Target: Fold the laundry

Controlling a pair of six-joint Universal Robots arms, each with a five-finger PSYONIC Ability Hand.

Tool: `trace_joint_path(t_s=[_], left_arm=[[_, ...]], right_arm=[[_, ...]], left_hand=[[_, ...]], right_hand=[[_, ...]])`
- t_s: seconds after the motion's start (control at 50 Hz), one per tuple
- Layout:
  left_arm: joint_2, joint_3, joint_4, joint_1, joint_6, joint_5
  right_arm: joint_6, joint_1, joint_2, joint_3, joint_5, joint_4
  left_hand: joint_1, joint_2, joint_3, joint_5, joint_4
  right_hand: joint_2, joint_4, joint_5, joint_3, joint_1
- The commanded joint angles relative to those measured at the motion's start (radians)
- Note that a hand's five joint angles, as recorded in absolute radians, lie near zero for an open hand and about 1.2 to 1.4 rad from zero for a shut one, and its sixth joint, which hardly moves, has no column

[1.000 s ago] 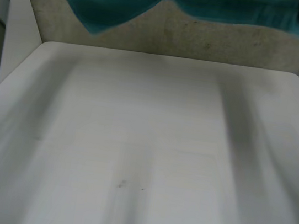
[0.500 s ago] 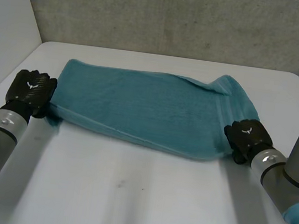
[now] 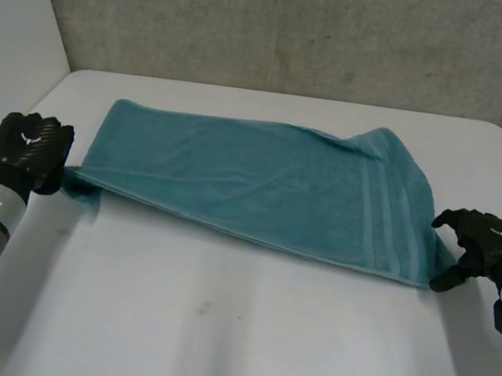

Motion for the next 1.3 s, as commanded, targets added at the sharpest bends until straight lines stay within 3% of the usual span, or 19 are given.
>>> trace_joint_path(t_s=[0.02, 0.36, 0.76, 0.92, 0.96, 1.04, 1.22, 1.3], left_arm=[[-0.001, -0.002, 0.0, 0.001, 0.0, 0.0], [-0.002, -0.008, 0.0, 0.003, -0.002, 0.003], [-0.002, -0.006, 0.003, 0.006, -0.002, 0.001], [-0.002, -0.005, 0.003, 0.007, -0.002, 0.001], [-0.002, -0.005, 0.003, 0.012, -0.002, 0.001], [-0.002, -0.003, 0.0, 0.019, 0.0, 0.0], [0.041, -0.008, -0.028, 0.019, 0.017, 0.003], [0.128, -0.011, -0.164, 0.013, 0.049, 0.003]], right_arm=[[-0.053, -0.021, 0.025, -0.007, -0.053, 0.049], [-0.332, -0.017, 0.114, -0.024, -0.059, 0.029], [-0.348, -0.012, 0.136, -0.06, -0.033, -0.051], [-0.351, -0.009, 0.206, -0.113, 0.01, -0.049], [-0.351, -0.008, 0.218, -0.133, 0.033, -0.046], [-0.351, -0.008, 0.218, -0.139, 0.051, -0.046], [-0.339, -0.009, 0.024, -0.124, 0.062, -0.011], [-0.346, -0.011, -0.025, -0.122, 0.059, 0.072]], left_hand=[[0.268, 0.196, 0.202, 0.259, 0.2], [0.268, 0.196, 0.202, 0.259, 0.2], [0.268, 0.196, 0.202, 0.259, 0.2], [0.268, 0.196, 0.202, 0.259, 0.2], [0.268, 0.196, 0.202, 0.259, 0.2], [0.268, 0.196, 0.202, 0.259, 0.2], [0.268, 0.196, 0.202, 0.259, 0.2], [0.268, 0.196, 0.202, 0.259, 0.2]], right_hand=[[0.071, 0.103, 0.101, 0.087, 0.134], [0.274, 0.306, 0.304, 0.29, 0.336], [0.406, 0.438, 0.436, 0.422, 0.469], [0.715, 0.746, 0.744, 0.73, 0.777], [0.991, 1.023, 1.021, 1.007, 1.054], [0.992, 1.024, 1.022, 1.008, 1.055], [0.992, 1.024, 1.022, 1.008, 1.055], [0.992, 1.024, 1.022, 1.008, 1.055]])
